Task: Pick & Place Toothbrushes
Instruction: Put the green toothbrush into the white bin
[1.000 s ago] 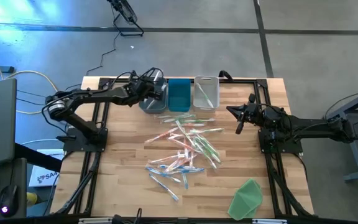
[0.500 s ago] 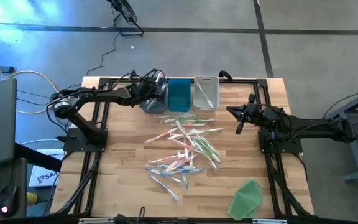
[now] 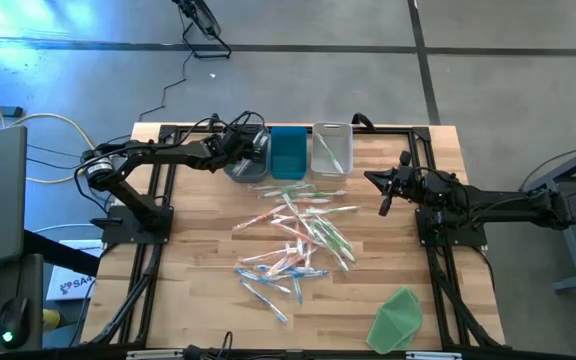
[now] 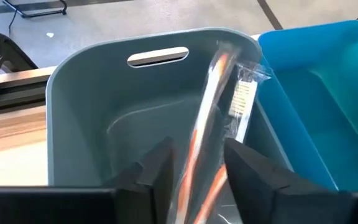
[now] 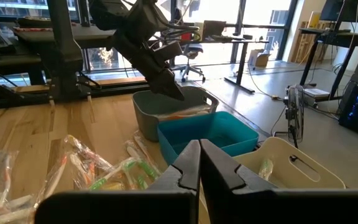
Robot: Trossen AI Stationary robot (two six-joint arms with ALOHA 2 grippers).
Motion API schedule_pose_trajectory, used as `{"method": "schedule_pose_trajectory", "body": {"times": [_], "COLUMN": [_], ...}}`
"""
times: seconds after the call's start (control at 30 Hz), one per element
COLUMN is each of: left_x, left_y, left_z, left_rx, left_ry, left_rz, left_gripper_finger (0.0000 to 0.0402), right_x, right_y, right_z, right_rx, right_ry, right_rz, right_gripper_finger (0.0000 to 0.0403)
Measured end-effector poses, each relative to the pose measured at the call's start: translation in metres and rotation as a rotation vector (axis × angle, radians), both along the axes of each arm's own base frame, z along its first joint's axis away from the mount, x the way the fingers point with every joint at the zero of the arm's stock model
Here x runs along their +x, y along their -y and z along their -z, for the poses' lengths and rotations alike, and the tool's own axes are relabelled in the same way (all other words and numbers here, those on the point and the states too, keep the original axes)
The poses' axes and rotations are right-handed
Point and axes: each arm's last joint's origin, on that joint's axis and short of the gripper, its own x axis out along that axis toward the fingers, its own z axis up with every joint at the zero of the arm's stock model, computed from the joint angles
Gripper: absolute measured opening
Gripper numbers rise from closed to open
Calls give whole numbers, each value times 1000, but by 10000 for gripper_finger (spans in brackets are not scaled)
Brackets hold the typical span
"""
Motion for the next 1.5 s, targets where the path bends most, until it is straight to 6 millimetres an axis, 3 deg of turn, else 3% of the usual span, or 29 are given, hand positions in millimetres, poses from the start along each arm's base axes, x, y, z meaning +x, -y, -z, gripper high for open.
{"method": "schedule_pose_trajectory", "body": {"times": [0.17, 0.77, 1.13, 1.5], "left_x": [0, 3, 8, -7], "left_y": [0, 5, 41, 80], "left_z": [0, -4, -32, -53], "left_rx": [11, 81, 211, 301], "left_ry": [-14, -134, -152, -156], "left_rz": [15, 165, 256, 305], "left_gripper_finger": [170, 170, 90, 22], "right_x": [0, 0, 0, 0], "right_y": [0, 0, 0, 0], "right_z": [0, 0, 0, 0], "right_rx": [0, 9, 7, 1], "right_ry": [0, 6, 5, 2], "right_rz": [0, 1, 0, 0], "right_gripper_finger": [2, 3, 3, 3]}}
